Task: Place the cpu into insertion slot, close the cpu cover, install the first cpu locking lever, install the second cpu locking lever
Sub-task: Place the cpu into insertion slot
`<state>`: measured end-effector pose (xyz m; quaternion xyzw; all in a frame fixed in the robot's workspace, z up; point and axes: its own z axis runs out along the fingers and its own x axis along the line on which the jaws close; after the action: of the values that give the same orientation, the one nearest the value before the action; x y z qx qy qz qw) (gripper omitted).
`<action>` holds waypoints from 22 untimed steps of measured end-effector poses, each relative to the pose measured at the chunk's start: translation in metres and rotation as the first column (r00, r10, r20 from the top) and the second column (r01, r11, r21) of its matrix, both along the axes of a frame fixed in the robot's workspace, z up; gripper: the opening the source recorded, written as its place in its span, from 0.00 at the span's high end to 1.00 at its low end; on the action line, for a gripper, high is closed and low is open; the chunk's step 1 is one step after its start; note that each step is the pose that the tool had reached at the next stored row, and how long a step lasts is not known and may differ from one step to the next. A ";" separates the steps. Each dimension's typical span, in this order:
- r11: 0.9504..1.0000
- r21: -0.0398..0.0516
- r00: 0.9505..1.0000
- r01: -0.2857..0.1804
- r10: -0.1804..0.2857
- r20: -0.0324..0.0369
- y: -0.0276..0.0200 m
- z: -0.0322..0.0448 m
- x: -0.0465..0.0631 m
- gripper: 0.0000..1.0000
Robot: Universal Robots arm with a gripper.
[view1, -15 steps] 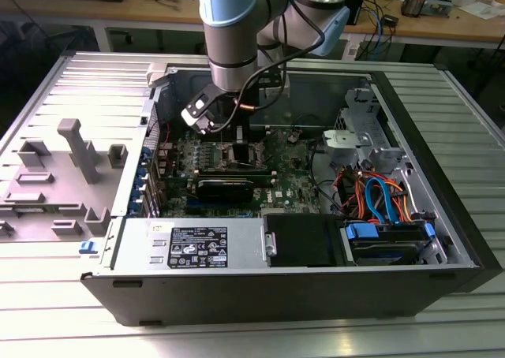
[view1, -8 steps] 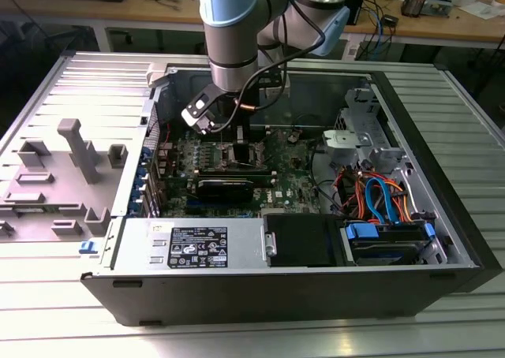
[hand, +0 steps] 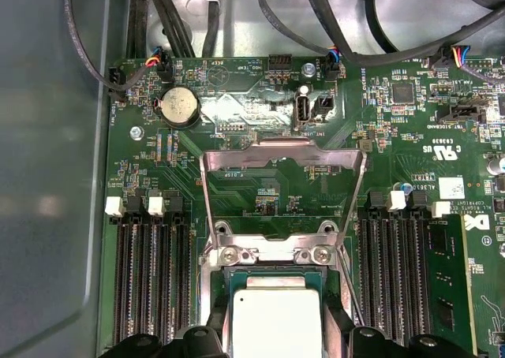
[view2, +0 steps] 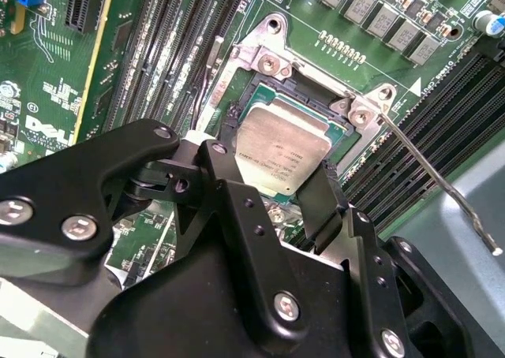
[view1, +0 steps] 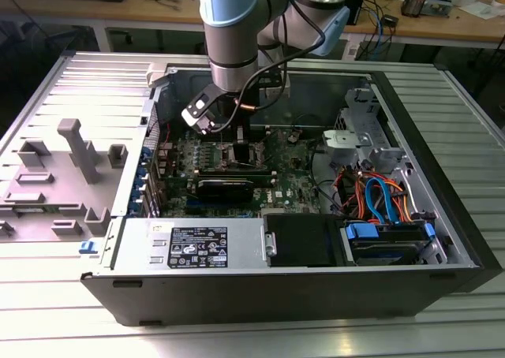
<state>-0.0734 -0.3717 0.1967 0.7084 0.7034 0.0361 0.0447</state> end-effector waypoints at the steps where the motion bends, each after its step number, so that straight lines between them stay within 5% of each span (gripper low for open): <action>1: 1.000 0.000 1.000 0.000 0.000 0.000 0.0000 0.0000 0.000 0.45; 22: 1.000 0.000 1.000 0.011 -0.011 0.000 0.0023 0.0000 0.001 0.38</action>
<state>-0.0722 -0.3693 0.1967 0.7124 0.6994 0.0359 0.0449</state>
